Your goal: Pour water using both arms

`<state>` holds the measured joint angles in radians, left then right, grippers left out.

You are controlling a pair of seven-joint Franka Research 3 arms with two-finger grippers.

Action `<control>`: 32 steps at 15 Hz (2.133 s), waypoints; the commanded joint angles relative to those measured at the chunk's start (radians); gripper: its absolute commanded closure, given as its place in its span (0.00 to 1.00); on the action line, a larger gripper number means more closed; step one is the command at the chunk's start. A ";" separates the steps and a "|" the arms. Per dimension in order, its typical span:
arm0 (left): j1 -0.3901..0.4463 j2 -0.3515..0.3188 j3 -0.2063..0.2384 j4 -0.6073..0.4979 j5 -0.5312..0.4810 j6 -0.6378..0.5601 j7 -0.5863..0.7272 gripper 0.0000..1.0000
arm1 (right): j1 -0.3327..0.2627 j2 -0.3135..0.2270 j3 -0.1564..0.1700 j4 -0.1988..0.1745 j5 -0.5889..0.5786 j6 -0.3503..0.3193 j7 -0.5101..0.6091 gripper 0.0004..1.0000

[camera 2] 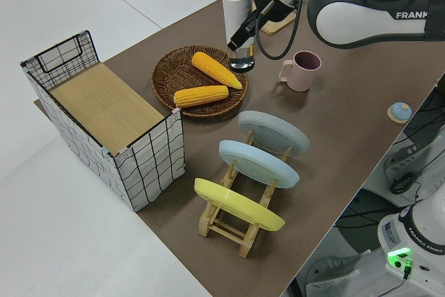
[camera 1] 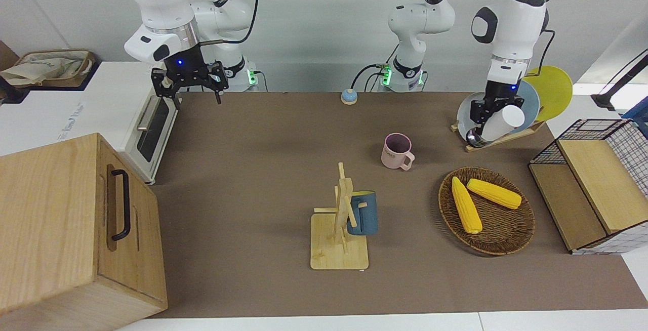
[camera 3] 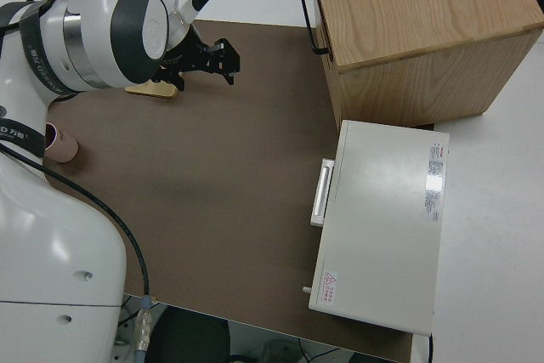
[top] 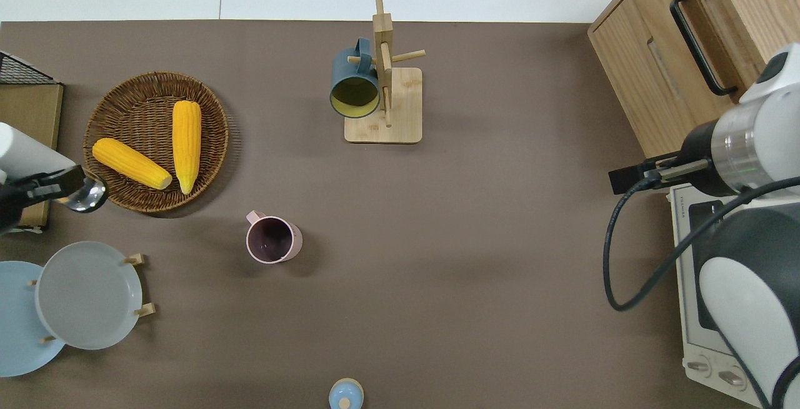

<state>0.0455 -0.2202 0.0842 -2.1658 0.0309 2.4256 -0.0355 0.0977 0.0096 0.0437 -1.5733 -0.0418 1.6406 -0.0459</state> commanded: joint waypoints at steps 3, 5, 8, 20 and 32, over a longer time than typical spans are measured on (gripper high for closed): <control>0.077 0.113 -0.003 0.266 0.026 -0.036 0.005 1.00 | -0.013 -0.003 0.004 0.001 0.020 0.004 -0.015 0.01; 0.096 0.140 0.009 0.334 0.023 -0.048 0.032 1.00 | -0.013 -0.003 0.004 0.001 0.019 0.004 -0.015 0.01; 0.100 0.183 0.072 0.405 0.001 -0.048 0.123 1.00 | -0.013 -0.003 0.004 0.001 0.020 0.004 -0.015 0.01; 0.212 0.346 0.207 0.552 -0.396 -0.079 0.645 1.00 | -0.013 -0.003 0.004 0.001 0.020 0.004 -0.015 0.01; 0.301 0.478 0.197 0.552 -0.735 -0.056 1.026 1.00 | -0.013 -0.003 0.005 0.001 0.020 0.004 -0.015 0.01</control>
<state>0.3358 0.2142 0.2942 -1.6662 -0.6453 2.3573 0.9485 0.0977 0.0096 0.0433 -1.5733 -0.0418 1.6406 -0.0459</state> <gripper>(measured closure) 0.357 0.013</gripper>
